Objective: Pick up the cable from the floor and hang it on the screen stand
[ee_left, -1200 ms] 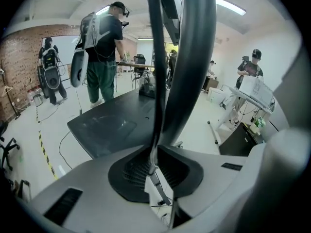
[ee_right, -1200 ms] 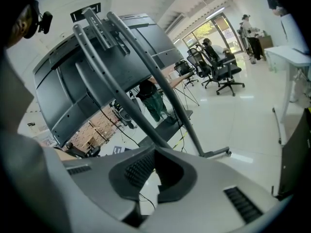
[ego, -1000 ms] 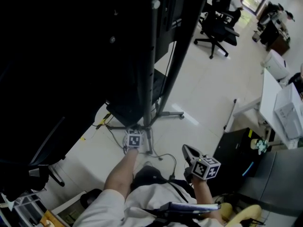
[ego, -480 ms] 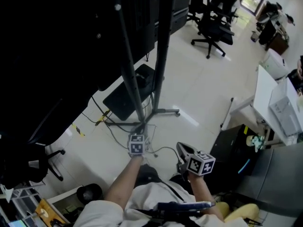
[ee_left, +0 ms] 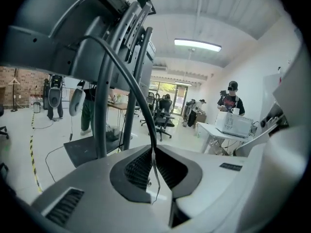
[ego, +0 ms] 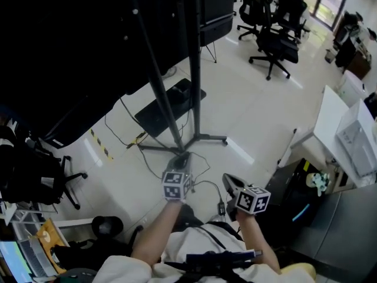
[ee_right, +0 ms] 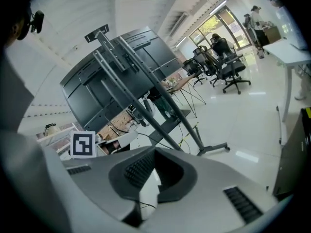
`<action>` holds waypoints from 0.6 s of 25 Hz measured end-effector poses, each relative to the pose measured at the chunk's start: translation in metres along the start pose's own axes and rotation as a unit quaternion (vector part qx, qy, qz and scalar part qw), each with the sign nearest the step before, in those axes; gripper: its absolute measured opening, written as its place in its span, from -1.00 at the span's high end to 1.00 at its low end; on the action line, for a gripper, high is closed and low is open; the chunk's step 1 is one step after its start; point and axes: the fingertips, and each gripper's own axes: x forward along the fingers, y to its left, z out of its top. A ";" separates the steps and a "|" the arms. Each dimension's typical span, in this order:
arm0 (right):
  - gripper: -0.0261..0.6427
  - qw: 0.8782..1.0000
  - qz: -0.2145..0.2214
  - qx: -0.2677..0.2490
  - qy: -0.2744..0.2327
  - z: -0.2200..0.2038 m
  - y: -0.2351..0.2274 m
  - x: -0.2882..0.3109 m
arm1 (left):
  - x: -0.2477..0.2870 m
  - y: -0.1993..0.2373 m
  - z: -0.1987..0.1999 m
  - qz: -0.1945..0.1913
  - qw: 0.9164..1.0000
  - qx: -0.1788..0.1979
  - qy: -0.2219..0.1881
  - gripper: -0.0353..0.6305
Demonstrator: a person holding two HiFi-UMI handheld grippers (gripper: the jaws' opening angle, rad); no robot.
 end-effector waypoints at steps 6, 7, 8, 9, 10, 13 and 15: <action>0.90 0.999 0.027 -0.013 0.016 -0.024 -0.007 -0.034 | -0.047 -0.032 0.036 0.022 0.999 0.009 -0.028 0.82; 0.90 0.999 0.034 -0.013 0.017 -0.027 -0.005 -0.038 | -0.054 -0.037 0.043 0.025 0.999 0.012 -0.031 0.82; 0.90 0.999 0.041 -0.012 0.018 -0.029 -0.003 -0.041 | -0.062 -0.041 0.050 0.027 0.999 0.015 -0.034 0.82; 0.90 0.999 0.050 -0.011 0.018 -0.032 -0.001 -0.045 | -0.069 -0.045 0.057 0.029 0.999 0.017 -0.036 0.82; 0.90 0.998 0.057 -0.011 0.020 -0.035 0.000 -0.048 | -0.076 -0.049 0.064 0.030 0.999 0.017 -0.038 0.82; 0.90 0.997 0.068 -0.021 0.037 -0.043 0.002 -0.048 | -0.094 -0.056 0.087 0.034 0.998 0.019 -0.046 0.82; 0.90 0.996 0.074 -0.022 0.043 -0.046 0.005 -0.045 | -0.104 -0.060 0.102 0.033 0.998 0.025 -0.051 0.82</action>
